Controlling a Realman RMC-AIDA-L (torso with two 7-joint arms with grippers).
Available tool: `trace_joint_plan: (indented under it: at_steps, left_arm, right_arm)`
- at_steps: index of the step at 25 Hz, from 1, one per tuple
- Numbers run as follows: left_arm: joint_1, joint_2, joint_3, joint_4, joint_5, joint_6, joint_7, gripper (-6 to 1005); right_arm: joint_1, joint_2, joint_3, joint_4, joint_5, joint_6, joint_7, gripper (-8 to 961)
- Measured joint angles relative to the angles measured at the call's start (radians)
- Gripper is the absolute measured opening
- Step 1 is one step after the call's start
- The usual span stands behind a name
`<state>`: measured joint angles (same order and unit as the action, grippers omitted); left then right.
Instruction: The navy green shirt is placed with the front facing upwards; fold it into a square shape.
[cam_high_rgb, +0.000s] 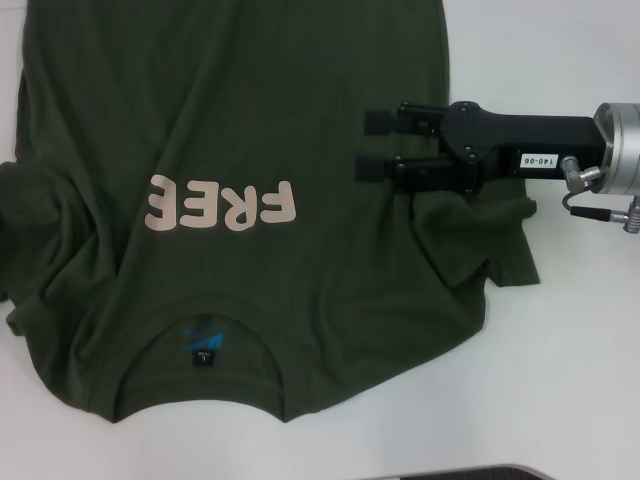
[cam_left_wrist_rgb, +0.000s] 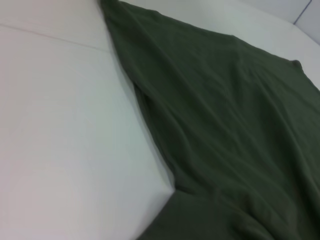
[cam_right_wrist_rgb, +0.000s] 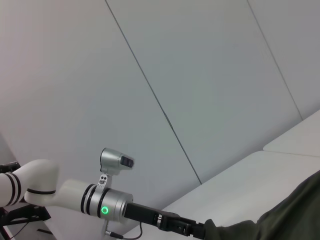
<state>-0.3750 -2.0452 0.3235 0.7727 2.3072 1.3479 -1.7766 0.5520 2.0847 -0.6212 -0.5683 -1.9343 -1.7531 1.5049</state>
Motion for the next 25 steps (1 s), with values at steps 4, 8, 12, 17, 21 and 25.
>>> trace_joint_plan:
  at_steps: [4, 8, 12, 17, 21, 25]
  left_arm:
    - [0.002, -0.005, 0.027, 0.0, 0.0, 0.009, 0.0, 934]
    - [-0.002, -0.008, 0.037, 0.001, -0.001, 0.021, 0.0, 934]
    - [-0.003, -0.009, 0.036, 0.001, -0.006, 0.022, 0.0, 934]
    - [-0.004, -0.009, 0.033, 0.001, -0.005, 0.022, -0.001, 935]
    - [-0.004, -0.009, 0.032, 0.005, -0.007, 0.033, -0.005, 935]
    - [-0.004, -0.008, 0.029, 0.008, -0.007, 0.049, -0.009, 935]
  right_arm:
    - [-0.001, 0.0, 0.0, 0.001, 0.0, -0.001, 0.0, 915]
    - [-0.001, 0.0, 0.0, 0.001, 0.0, -0.003, 0.0, 915]
    - [-0.001, 0.0, 0.0, 0.001, 0.0, -0.004, 0.0, 915]
    - [-0.001, 0.0, 0.0, 0.001, 0.001, -0.004, 0.0, 915]
    - [-0.001, 0.0, 0.0, 0.001, 0.002, -0.003, 0.0, 915]
    - [-0.001, 0.0, 0.0, 0.001, 0.006, -0.004, 0.0, 915]
